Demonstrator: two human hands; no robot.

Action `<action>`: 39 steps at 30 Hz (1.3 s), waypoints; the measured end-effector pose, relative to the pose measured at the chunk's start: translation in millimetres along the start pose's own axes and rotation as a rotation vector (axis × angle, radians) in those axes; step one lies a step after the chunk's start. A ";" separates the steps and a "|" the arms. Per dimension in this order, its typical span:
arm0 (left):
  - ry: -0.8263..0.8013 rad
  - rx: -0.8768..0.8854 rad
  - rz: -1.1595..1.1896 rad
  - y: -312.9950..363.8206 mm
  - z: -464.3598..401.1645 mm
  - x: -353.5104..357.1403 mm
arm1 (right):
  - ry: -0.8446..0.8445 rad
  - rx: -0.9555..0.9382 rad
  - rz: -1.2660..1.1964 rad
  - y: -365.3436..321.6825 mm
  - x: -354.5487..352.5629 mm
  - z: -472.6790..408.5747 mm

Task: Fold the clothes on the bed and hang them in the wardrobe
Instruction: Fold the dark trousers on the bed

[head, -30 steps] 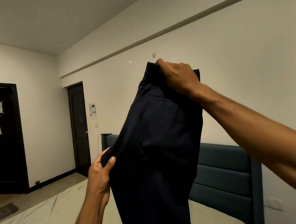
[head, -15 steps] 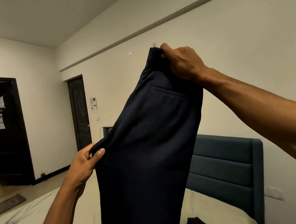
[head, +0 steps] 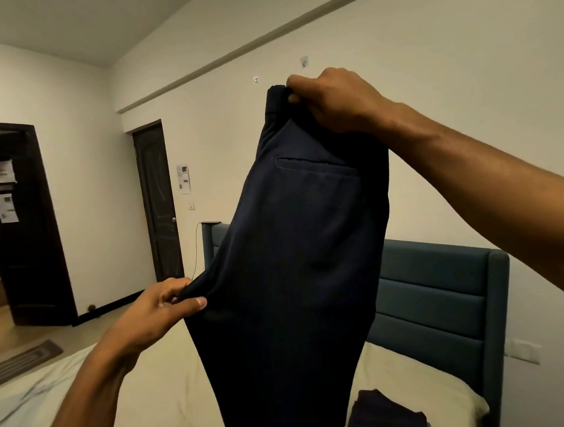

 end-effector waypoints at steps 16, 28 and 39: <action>-0.130 -0.384 -0.101 -187.9 -125.9 98.3 | -0.322 0.182 -0.201 14.6 284.7 89.4; 0.433 -0.343 0.075 -208.6 -297.6 47.8 | 0.158 0.181 -0.101 35.3 286.3 80.1; 0.294 -0.469 -0.015 -418.2 -64.2 136.5 | -0.087 -0.184 -0.494 -224.2 220.9 327.9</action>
Point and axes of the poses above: each hand's wrist, its own z-axis away from the middle knuckle, its own x-axis out of the palm, y = z × x, the point moved 10 cm from there along -z, towards the middle knuckle, and after that the axes turned 14 degrees about y, right-handed, at the moved point
